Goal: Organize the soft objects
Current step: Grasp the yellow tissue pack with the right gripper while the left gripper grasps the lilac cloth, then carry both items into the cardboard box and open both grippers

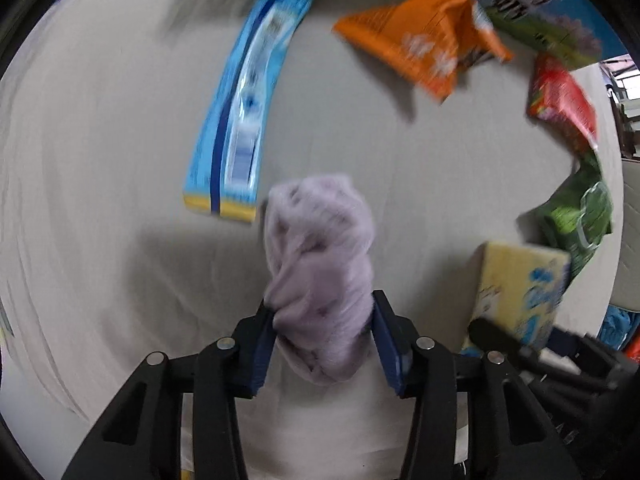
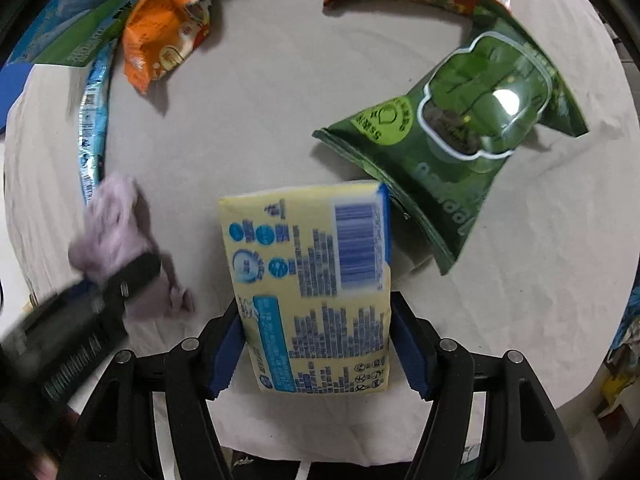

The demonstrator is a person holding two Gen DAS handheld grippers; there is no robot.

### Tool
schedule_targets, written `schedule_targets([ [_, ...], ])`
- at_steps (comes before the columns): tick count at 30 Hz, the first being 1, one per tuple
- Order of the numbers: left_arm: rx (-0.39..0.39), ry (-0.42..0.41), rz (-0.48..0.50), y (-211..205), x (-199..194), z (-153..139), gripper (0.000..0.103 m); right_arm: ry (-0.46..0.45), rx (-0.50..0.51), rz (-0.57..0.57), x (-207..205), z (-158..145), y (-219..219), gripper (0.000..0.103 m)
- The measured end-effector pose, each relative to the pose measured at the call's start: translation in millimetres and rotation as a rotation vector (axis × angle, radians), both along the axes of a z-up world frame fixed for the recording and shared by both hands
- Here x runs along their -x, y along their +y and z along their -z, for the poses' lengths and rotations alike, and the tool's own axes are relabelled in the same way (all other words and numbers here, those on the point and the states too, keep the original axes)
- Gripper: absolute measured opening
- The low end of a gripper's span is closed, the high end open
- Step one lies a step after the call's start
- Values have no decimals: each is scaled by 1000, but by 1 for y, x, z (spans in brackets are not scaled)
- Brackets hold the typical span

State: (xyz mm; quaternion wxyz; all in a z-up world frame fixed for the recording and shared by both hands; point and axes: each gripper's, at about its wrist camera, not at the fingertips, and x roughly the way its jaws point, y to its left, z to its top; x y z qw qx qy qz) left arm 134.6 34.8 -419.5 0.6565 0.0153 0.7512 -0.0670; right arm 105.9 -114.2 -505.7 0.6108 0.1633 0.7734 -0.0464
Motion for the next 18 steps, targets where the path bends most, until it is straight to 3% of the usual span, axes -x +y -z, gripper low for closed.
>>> schedule_targets([
  [4, 11, -9, -21, 10, 11, 4, 41, 4, 45, -27, -5, 19, 12, 68],
  [9, 19, -47, -38, 11, 22, 2, 40, -25, 80, -45, -7, 7, 34, 66],
  [14, 45, -121, -35, 24, 34, -37, 40, -73, 68, -59, -9, -18, 53, 66],
  [18, 83, -194, -19, 27, 56, -90, 40, -133, 46, -62, -13, -45, 58, 66],
])
